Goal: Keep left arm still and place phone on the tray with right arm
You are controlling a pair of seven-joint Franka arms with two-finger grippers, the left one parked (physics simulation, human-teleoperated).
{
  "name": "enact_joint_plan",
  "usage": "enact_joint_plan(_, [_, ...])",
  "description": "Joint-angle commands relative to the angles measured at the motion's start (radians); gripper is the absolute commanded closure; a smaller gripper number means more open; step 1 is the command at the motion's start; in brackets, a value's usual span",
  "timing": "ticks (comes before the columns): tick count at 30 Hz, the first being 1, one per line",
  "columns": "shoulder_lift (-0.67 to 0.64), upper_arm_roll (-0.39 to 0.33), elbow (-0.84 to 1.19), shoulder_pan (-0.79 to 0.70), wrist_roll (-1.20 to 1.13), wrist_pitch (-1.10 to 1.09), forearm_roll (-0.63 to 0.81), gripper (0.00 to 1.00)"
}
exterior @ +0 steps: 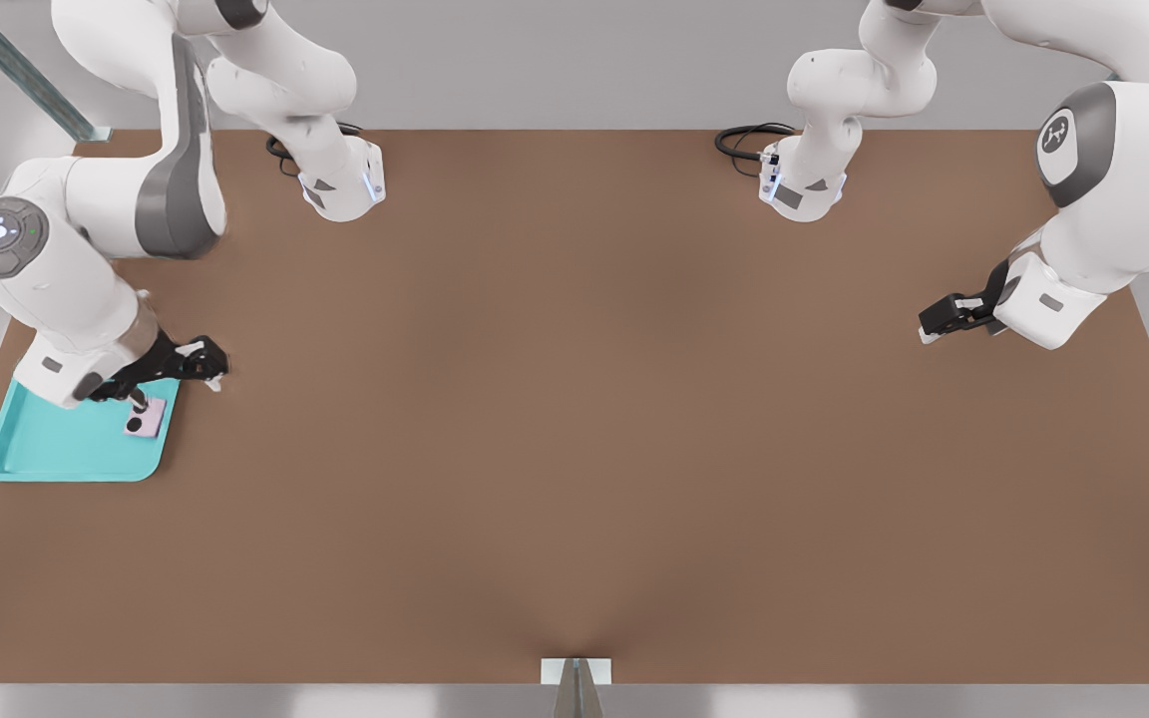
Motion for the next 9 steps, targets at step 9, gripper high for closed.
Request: enact_joint_plan(9, [-0.167,-0.075,-0.14,0.04,0.209,-0.103,0.078,0.0])
